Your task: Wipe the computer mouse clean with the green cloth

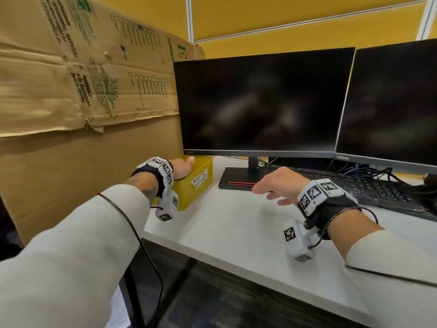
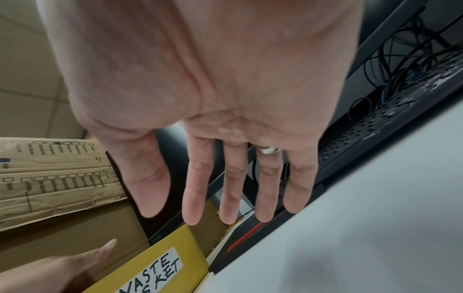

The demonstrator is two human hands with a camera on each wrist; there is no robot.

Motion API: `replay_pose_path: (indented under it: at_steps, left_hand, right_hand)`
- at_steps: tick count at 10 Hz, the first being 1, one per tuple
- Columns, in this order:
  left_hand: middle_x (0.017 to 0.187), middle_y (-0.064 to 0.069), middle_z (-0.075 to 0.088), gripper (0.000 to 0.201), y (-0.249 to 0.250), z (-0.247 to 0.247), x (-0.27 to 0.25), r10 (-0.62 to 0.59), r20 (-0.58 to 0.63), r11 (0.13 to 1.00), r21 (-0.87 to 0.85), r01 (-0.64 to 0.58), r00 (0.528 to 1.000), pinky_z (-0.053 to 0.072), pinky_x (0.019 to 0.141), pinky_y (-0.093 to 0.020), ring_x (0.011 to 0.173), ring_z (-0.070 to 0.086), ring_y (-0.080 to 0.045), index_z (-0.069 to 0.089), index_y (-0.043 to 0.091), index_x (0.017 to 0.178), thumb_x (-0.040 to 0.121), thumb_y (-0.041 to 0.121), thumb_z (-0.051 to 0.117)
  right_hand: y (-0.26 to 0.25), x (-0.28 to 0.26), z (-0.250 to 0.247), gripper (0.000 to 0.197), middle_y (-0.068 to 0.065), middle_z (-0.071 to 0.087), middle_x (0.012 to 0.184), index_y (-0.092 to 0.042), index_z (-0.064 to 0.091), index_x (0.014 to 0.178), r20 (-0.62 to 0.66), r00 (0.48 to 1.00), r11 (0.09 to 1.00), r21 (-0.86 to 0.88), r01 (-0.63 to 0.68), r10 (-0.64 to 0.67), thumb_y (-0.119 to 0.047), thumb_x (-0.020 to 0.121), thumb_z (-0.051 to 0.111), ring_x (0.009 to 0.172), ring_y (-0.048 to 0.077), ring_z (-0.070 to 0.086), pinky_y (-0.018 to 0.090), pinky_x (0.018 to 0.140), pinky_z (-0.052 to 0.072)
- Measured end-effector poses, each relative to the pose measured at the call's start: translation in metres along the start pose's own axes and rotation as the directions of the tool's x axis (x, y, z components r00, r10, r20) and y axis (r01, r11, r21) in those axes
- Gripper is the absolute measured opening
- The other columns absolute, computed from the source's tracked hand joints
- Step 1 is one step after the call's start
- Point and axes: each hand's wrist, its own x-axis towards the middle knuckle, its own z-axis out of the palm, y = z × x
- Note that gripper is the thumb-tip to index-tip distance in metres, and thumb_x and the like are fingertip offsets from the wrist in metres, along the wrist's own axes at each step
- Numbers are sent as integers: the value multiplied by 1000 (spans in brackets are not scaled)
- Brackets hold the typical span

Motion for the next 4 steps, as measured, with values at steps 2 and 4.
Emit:
replay_pose_path:
  at_steps: [2,4]
  left_hand:
    - [161,-19,42,97,5,-2,-7,-67,105,991,-104,78,992,25,122,-51,148,40,-38,36,12,158,95,82,13]
    - [147,-16,57,95,42,-5,-15,56,-236,959,285,14,970,38,114,-54,135,51,-39,57,15,145,94,81,11]
  right_hand:
    - [15,-11,-18,29,4,75,114,-12,76,110,-58,998,997,77,-6,10,-23,83,79,102,18,73,36,82,59]
    - [21,-44,-62,21,12,77,67,4,75,78,-498,853,982,13,189,-158,-11,84,62,61,18,77,25,67,60]
